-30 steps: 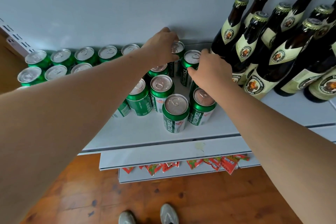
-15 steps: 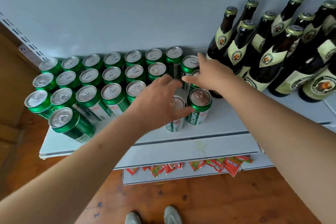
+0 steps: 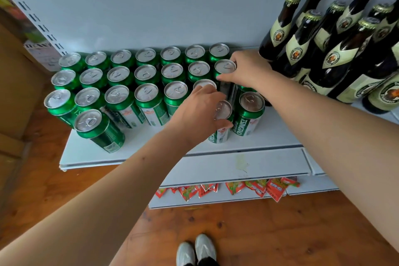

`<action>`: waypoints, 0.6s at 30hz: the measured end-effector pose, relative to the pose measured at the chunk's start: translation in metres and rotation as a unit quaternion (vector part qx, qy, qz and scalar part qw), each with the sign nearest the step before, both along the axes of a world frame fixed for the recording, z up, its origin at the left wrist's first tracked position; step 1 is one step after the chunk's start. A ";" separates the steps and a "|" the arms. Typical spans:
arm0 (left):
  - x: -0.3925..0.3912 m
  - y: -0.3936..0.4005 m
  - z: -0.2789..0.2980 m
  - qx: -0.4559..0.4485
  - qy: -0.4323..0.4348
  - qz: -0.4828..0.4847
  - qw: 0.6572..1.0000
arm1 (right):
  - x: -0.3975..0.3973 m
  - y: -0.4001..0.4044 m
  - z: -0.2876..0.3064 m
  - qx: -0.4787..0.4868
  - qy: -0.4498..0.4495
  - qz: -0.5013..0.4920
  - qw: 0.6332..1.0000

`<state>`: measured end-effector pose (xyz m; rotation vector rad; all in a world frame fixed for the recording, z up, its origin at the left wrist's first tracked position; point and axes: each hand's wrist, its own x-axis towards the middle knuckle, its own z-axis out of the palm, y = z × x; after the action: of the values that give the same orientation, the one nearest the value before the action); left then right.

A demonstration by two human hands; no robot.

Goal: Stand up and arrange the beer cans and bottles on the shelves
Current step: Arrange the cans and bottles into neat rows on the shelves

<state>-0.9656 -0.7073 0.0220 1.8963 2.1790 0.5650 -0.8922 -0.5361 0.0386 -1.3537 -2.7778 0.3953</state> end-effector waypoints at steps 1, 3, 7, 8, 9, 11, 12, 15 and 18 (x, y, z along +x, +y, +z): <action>0.001 -0.001 0.000 0.002 -0.003 0.004 1.000 | 0.001 -0.001 0.004 -0.011 -0.010 0.001 1.000; 0.003 -0.003 -0.002 0.003 -0.007 0.016 1.000 | 0.008 -0.001 0.014 -0.009 -0.026 -0.004 1.000; 0.007 -0.009 -0.007 0.013 -0.042 0.056 0.997 | 0.024 -0.004 0.027 0.020 -0.106 -0.018 0.994; 0.007 -0.010 -0.007 0.018 -0.062 0.066 0.996 | 0.027 -0.005 0.027 0.022 -0.116 -0.025 0.993; 0.007 -0.010 -0.006 0.021 -0.078 0.074 0.994 | 0.029 -0.005 0.026 0.017 -0.110 -0.033 0.993; 0.005 -0.011 -0.005 0.018 -0.091 0.080 0.992 | 0.030 -0.007 0.026 0.012 -0.093 -0.037 0.995; 0.004 -0.012 -0.004 0.011 -0.092 0.082 0.992 | 0.030 -0.009 0.024 0.013 -0.075 -0.038 0.996; 0.001 -0.018 -0.004 0.008 -0.096 0.085 0.992 | 0.028 -0.017 0.019 0.004 -0.039 -0.030 0.999; 0.003 -0.019 -0.004 0.011 -0.094 0.088 0.992 | 0.033 -0.025 0.025 -0.005 -0.037 -0.053 0.998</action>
<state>-0.9623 -0.7264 0.0181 1.5969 2.2360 0.7693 -0.8594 -0.5609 0.0640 -1.5416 -2.7495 0.3623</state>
